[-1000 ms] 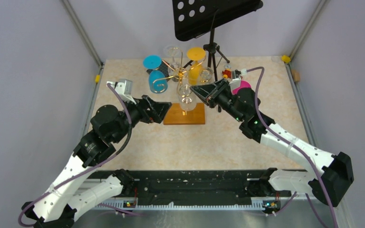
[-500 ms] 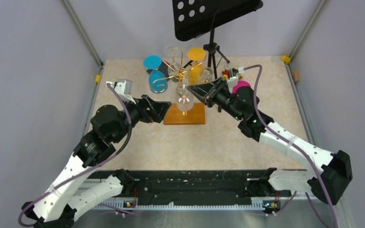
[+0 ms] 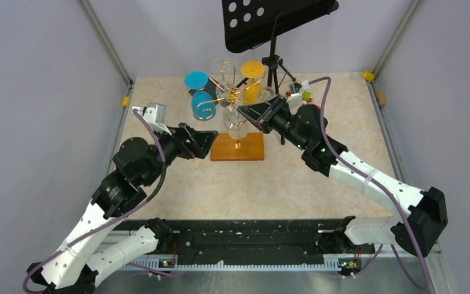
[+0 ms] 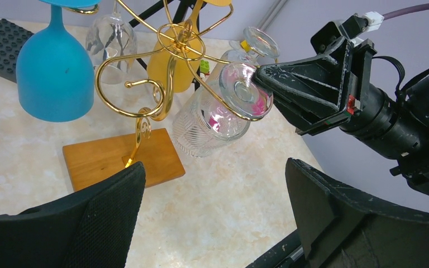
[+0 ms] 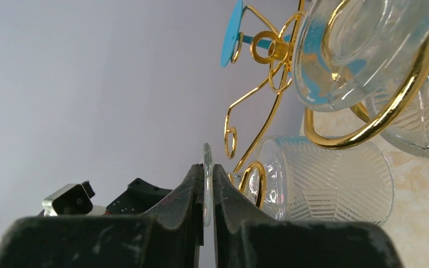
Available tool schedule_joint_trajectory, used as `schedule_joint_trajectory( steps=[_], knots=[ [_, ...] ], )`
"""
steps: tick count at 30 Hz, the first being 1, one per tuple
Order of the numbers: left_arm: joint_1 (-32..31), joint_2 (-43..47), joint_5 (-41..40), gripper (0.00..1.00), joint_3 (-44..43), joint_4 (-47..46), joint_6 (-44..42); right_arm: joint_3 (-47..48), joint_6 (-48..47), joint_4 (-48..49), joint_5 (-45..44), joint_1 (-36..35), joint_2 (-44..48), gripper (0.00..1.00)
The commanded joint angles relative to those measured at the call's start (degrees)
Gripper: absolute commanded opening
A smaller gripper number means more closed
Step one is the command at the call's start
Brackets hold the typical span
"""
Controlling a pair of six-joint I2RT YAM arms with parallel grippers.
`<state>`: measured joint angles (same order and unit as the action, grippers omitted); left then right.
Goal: Take the wine glass off the wine glass rack
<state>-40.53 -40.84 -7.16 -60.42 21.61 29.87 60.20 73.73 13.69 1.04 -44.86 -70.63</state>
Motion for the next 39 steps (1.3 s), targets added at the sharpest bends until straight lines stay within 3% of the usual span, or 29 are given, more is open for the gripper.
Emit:
schedule_joint_trajectory(
  steps=[1, 18, 39],
  knots=[
    [0.1, 0.83, -0.66, 0.98, -0.75, -0.34, -0.76, 6.02, -2.57, 4.62, -3.69, -0.77, 0.46, 0.0],
    [0.05, -0.21, 0.92, 0.98, -1.27, 0.17, 0.19, 7.06, -5.81, 1.42, -14.93, -0.68, 0.14, 0.0],
    [0.1, -1.44, 2.73, 0.98, -1.98, 0.0, 1.63, -0.89, 3.73, 1.02, -18.33, -0.61, 10.21, 0.0]
  ],
)
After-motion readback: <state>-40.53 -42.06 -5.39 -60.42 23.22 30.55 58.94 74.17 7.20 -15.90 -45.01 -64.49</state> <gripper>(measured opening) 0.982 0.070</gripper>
